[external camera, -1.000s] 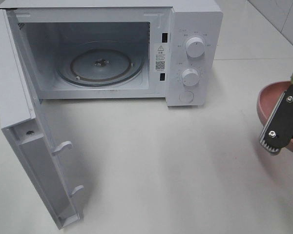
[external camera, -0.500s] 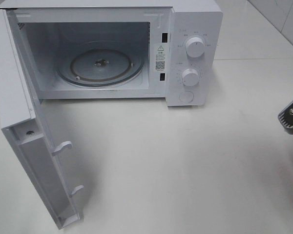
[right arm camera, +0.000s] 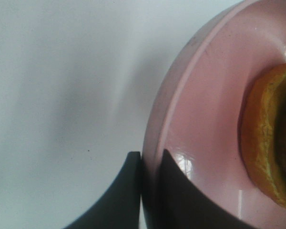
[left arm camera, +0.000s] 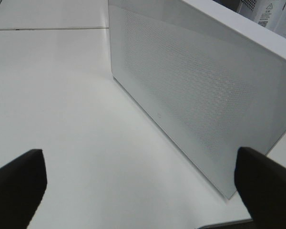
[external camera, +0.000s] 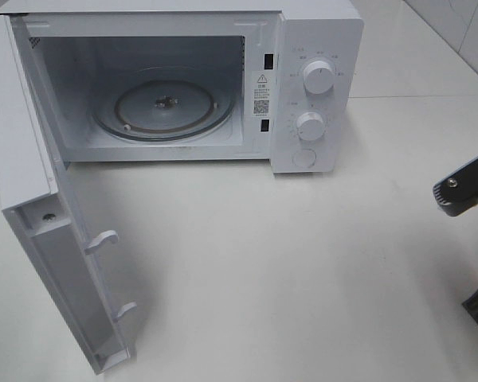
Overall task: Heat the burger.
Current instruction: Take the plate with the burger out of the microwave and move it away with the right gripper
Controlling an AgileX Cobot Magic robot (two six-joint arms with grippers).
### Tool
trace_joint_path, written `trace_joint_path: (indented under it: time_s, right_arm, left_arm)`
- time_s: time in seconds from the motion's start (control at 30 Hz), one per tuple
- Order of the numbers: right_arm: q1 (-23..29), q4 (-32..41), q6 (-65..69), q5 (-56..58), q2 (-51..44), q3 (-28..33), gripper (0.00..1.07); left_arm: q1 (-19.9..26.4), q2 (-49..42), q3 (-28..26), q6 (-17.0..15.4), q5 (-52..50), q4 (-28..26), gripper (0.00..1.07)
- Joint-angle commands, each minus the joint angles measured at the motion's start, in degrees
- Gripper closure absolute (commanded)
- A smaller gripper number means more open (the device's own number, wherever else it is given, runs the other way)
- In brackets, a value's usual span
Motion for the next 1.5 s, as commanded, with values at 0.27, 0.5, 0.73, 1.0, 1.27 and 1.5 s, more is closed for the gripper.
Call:
trace_joint_path:
  time_s: [0.27, 0.5, 0.73, 1.0, 1.27, 1.5]
  right_arm:
    - [-0.4, -6.59, 14.44, -3.15, 10.49, -0.52, 1.07]
    - [-3.27, -8.14, 20.97, -7.68, 15.99, -0.52, 1.07]
    - [-7.16, -9.51, 21.77, -10.83, 20.11, -0.52, 1.07]
    - [-10.03, -11.57, 23.95, -14.67, 24.18, -0.52, 1.04]
    - [-10.03, -10.66, 23.72, -18.11, 24.41, -0.86, 0.79]
    - [-10.03, -3.72, 14.95, -18.11, 20.17, -3.44, 0.59]
  left_arm:
    - [0.17, -0.29, 0.11, -0.17, 0.0, -0.29, 0.07]
    - [0.17, -0.29, 0.11, -0.17, 0.0, -0.29, 0.07]
    - [0.17, -0.29, 0.11, -0.17, 0.0, -0.29, 0.07]
    - [0.17, -0.29, 0.11, -0.17, 0.0, -0.29, 0.07]
    - [0.17, -0.29, 0.11, -0.17, 0.0, -0.29, 0.07]
    - [0.17, -0.29, 0.11, -0.17, 0.0, -0.29, 0.07]
